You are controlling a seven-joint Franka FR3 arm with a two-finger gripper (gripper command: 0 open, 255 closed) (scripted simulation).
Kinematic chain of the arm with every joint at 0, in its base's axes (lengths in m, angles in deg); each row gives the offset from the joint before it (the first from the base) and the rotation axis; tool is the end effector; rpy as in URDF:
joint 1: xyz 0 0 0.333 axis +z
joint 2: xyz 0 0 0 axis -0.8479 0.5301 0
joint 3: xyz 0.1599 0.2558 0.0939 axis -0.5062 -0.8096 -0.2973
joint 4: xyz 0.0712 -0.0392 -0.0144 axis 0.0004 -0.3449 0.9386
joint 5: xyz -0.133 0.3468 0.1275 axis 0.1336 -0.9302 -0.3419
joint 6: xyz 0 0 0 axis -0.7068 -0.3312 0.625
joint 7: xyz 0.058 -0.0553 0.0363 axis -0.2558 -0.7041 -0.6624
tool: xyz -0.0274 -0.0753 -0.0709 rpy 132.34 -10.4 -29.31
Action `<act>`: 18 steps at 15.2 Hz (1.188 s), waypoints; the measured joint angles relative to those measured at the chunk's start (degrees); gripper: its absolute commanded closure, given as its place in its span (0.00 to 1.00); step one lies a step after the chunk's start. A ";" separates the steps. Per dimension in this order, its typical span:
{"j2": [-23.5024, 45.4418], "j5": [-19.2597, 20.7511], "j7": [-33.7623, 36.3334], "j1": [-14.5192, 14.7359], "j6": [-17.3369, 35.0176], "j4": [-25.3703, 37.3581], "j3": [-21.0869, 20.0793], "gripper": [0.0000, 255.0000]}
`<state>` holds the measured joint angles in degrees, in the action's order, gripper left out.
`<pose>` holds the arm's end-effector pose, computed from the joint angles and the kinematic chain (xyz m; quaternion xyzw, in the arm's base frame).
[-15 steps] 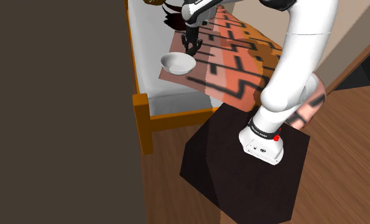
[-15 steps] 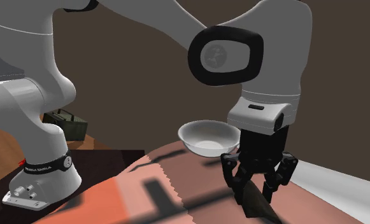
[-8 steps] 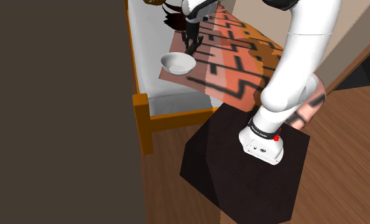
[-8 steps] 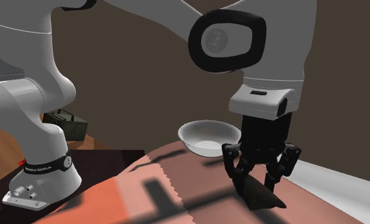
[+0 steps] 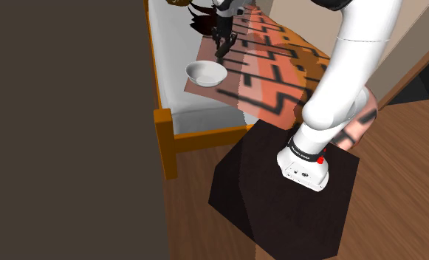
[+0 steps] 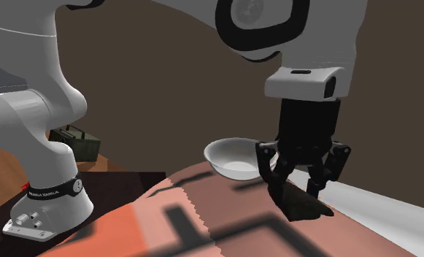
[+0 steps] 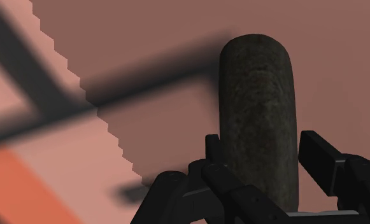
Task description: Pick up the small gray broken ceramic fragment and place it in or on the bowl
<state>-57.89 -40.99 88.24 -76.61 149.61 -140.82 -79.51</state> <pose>0.5932 -0.2037 0.4059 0.7357 -0.6764 0.0146 0.0317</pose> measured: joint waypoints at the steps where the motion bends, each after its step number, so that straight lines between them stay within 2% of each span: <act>1: -0.37 -0.01 0.03 0.05 -0.77 0.39 -0.03 1.00; 13: -2.38 -0.28 -0.56 0.10 -9.10 6.74 -0.09 1.00; 18: -7.32 -0.06 3.65 2.53 -8.37 0.75 -1.80 1.00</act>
<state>-65.21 -41.06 91.89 -74.07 141.24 -140.08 -81.31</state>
